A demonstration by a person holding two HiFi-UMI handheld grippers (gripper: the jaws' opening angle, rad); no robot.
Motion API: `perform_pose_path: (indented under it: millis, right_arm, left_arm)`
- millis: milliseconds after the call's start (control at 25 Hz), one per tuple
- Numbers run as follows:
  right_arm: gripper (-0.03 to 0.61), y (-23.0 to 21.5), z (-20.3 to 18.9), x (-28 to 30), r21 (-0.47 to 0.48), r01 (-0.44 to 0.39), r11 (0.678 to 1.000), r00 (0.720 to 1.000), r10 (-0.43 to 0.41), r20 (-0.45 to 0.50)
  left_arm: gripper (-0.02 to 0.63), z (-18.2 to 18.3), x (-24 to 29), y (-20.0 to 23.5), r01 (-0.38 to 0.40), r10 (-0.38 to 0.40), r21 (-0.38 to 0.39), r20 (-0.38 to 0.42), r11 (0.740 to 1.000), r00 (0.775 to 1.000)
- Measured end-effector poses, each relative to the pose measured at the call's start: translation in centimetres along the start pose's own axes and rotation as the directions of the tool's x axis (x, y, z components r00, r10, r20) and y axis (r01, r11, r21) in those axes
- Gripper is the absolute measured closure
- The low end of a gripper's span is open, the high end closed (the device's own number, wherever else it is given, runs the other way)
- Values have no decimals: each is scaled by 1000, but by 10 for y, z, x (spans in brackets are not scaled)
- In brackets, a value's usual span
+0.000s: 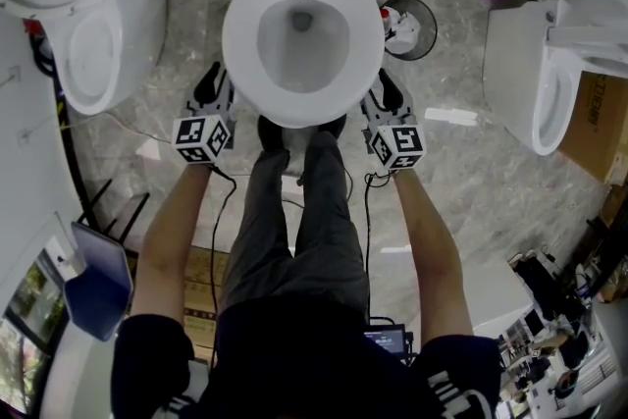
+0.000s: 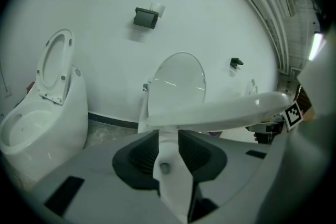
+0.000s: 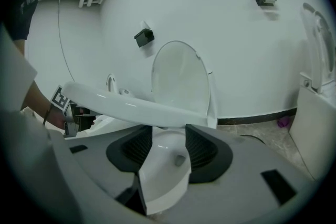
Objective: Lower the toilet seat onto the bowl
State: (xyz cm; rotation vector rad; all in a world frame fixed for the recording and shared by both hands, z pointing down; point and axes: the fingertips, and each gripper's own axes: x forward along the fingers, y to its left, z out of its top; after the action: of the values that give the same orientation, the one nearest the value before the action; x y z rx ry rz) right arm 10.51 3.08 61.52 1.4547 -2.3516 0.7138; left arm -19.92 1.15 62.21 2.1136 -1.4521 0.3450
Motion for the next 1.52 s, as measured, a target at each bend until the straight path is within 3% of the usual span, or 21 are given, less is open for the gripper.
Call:
perform_pose_path:
  millis: [680, 1040, 1200, 1440, 1520]
  right_arm:
    - [365, -1, -18, 4, -18, 10, 1000, 1000, -11, -21]
    - [354, 0, -15, 4, -192, 51, 980, 998, -57, -21]
    - [354, 5, -12, 4, -321, 69, 944, 997, -76, -11]
    - [348, 8, -11, 6, -507, 73, 859, 995, -94, -16]
    - [348, 9, -10, 7, -572, 76, 817, 994, -106, -18]
  left_arm:
    - [482, -14, 5, 3, 23, -24, -51, -16, 998, 1000]
    - [469, -16, 4, 1, 4, -4, 9, -11, 1000, 1000]
    - [442, -15, 0, 3, -33, 33, 94, 3, 995, 999]
    - [425, -6, -5, -2, -48, 41, 259, 31, 965, 999]
    - [425, -5, -4, -3, -45, 35, 312, 36, 949, 999]
